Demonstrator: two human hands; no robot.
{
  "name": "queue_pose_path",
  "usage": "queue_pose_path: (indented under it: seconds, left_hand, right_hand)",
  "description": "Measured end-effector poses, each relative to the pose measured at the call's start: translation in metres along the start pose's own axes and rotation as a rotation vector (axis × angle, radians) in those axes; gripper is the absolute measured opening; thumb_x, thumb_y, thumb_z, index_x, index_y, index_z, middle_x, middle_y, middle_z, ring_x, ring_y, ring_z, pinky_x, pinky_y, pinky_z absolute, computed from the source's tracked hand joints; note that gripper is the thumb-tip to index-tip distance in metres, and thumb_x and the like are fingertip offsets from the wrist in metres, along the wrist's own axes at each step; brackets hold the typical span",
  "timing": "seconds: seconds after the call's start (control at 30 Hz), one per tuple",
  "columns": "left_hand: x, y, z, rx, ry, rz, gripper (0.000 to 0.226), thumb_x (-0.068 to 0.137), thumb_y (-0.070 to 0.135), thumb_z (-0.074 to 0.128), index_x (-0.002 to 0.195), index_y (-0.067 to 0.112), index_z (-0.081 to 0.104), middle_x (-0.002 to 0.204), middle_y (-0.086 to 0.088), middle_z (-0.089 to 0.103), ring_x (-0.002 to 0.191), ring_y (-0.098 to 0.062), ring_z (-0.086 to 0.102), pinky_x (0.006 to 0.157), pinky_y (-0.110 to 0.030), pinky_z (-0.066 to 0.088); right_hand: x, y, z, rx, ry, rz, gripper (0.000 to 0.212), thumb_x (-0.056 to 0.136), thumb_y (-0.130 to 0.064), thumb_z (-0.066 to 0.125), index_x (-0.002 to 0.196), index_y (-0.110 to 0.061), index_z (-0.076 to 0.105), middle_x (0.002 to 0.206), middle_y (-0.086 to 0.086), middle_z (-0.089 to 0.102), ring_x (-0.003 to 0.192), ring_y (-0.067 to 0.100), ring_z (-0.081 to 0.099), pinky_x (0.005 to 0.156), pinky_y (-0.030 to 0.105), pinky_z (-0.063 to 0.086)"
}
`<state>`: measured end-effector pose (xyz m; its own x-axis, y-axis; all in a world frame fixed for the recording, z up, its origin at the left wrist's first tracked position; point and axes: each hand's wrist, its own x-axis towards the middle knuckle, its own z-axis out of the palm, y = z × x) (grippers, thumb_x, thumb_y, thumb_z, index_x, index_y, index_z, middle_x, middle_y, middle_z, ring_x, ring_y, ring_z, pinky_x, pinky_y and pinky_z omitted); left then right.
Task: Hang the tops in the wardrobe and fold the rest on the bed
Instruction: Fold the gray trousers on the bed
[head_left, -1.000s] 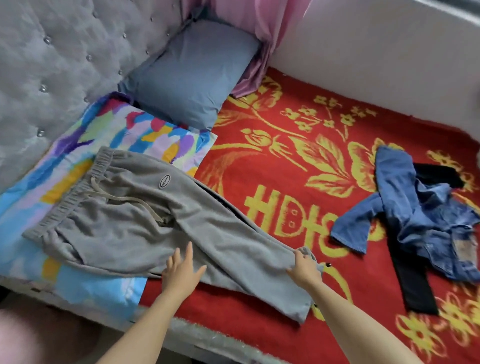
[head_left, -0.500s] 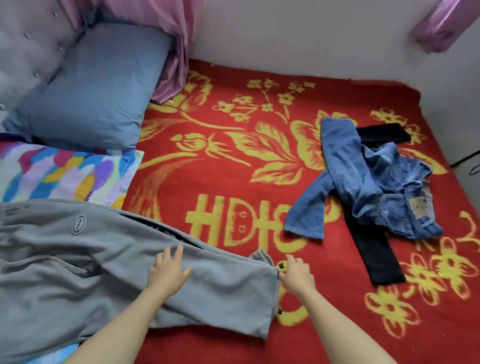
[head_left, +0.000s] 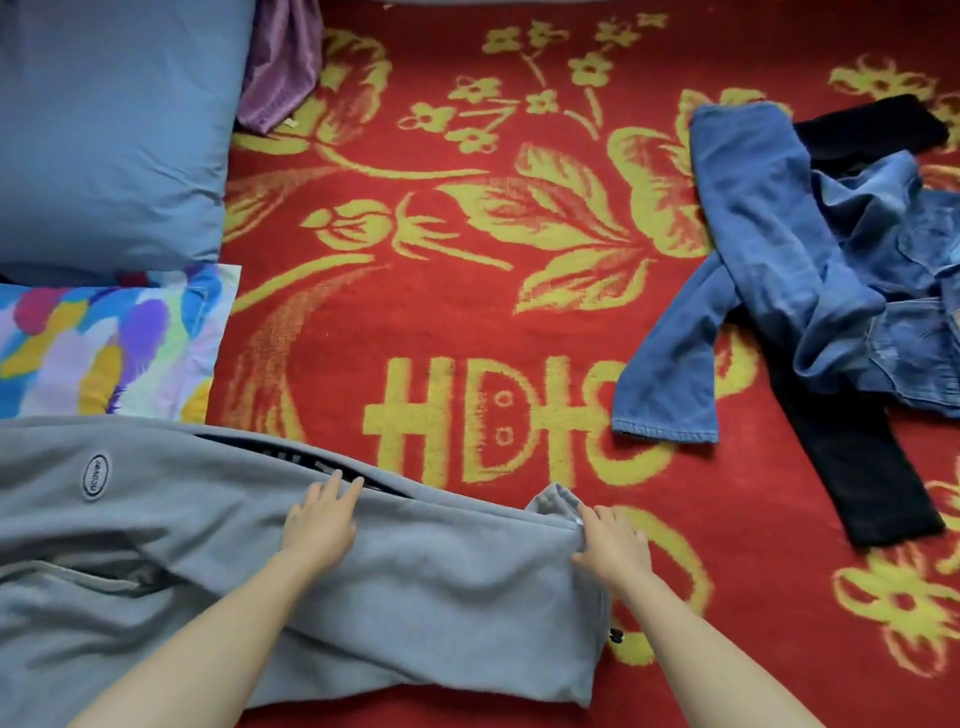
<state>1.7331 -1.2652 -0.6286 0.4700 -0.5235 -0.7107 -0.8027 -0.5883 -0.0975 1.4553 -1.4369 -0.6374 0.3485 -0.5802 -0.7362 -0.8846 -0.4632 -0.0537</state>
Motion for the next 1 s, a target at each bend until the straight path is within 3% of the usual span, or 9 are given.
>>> queue_pose_path:
  seconds: [0.17,0.27,0.43,0.53,0.6,0.7,0.8,0.93,1.0]
  left_hand:
    - [0.039,-0.025,0.002,0.101,0.022,-0.021,0.060,0.097,0.015,0.038,0.150,0.024,0.011,0.157,-0.002,0.009,0.143,-0.024,0.008,0.110,-0.040,0.024]
    - [0.049,-0.040,-0.003,0.159,0.026,-0.032,0.058,0.098,0.018,0.035,0.149,0.027,0.009,0.152,0.001,0.022,0.142,-0.022,0.012,0.110,-0.045,0.020]
    - [0.059,-0.052,-0.026,0.300,0.122,0.000,0.030,0.095,0.019,0.038,0.120,0.028,0.053,0.121,0.003,0.058,0.119,-0.021,0.043,0.104,-0.047,0.025]
    - [0.070,-0.054,-0.063,-0.030,0.559,-0.091,0.018,0.090,0.013,0.050,0.095,0.012,0.067,0.098,-0.012,0.066,0.099,-0.031,0.055,0.092,-0.042,0.033]
    - [0.079,-0.055,-0.092,-0.236,0.711,-0.169,0.023,0.088,0.014,0.059,0.108,0.006,0.065,0.104,-0.020,0.063,0.100,-0.037,0.053,0.089,-0.044,0.032]
    - [0.074,-0.050,-0.100,-0.234,0.516,-0.192,0.068,0.088,0.033,0.060,0.146,0.016,0.028,0.147,-0.014,0.033,0.129,-0.034,0.032,0.100,-0.047,0.029]
    - [0.047,-0.036,-0.050,-0.231,0.353,-0.167,0.080,0.088,0.041,0.058,0.150,0.022,0.011,0.157,-0.013,0.008,0.141,-0.033,0.014,0.107,-0.049,0.023]
    - [-0.008,-0.016,0.045,-0.230,0.364,-0.029,0.097,0.049,0.031,0.091,0.134,0.010,0.048,0.133,-0.030,0.046,0.118,-0.045,0.046,0.082,-0.061,0.046]
    - [-0.035,-0.006,0.084,-0.262,0.256,-0.040,0.109,0.034,0.032,0.095,0.130,0.013,0.044,0.127,-0.032,0.051,0.114,-0.042,0.042,0.075,-0.060,0.048]
  right_hand:
    - [0.010,-0.001,0.000,-0.133,0.063,-0.006,0.014,0.091,-0.019,0.042,0.088,-0.028,0.053,0.102,-0.002,0.052,0.112,0.021,0.049,0.082,0.033,0.035]
    - [0.018,0.003,-0.024,-0.095,0.028,-0.060,0.026,0.086,-0.017,0.044,0.062,-0.023,0.036,0.078,-0.003,0.049,0.100,0.023,0.059,0.059,0.028,0.031]
    - [0.038,-0.004,-0.120,-0.137,0.209,-0.081,0.012,0.088,-0.023,0.048,0.081,-0.027,0.057,0.104,0.003,0.067,0.103,0.026,0.060,0.068,0.030,0.034]
    - [0.061,-0.012,-0.172,-0.123,0.343,-0.027,0.015,0.089,-0.020,0.047,0.081,-0.027,0.057,0.106,0.006,0.066,0.105,0.028,0.056,0.075,0.033,0.029]
    - [0.077,-0.015,-0.191,-0.078,0.449,0.003,0.022,0.090,-0.025,0.053,0.112,-0.024,0.059,0.120,0.010,0.057,0.117,0.031,0.044,0.087,0.038,0.031]
    - [0.083,-0.022,-0.186,0.013,0.481,0.089,0.075,0.085,-0.044,0.062,0.146,-0.026,0.023,0.150,0.017,0.021,0.138,0.033,0.015,0.106,0.049,0.023]
    - [0.071,-0.029,-0.128,0.170,0.394,0.112,0.081,0.086,-0.043,0.060,0.149,-0.021,0.014,0.153,0.018,0.013,0.140,0.034,0.015,0.107,0.049,0.025]
    - [0.026,-0.024,-0.025,0.372,0.205,0.214,0.076,0.088,-0.036,0.059,0.148,-0.013,0.017,0.147,0.020,0.027,0.133,0.037,0.029,0.103,0.043,0.032]
    - [0.002,-0.022,0.016,0.503,0.106,0.323,0.082,0.087,-0.039,0.060,0.149,-0.012,0.012,0.146,0.019,0.028,0.131,0.038,0.032,0.101,0.043,0.034]
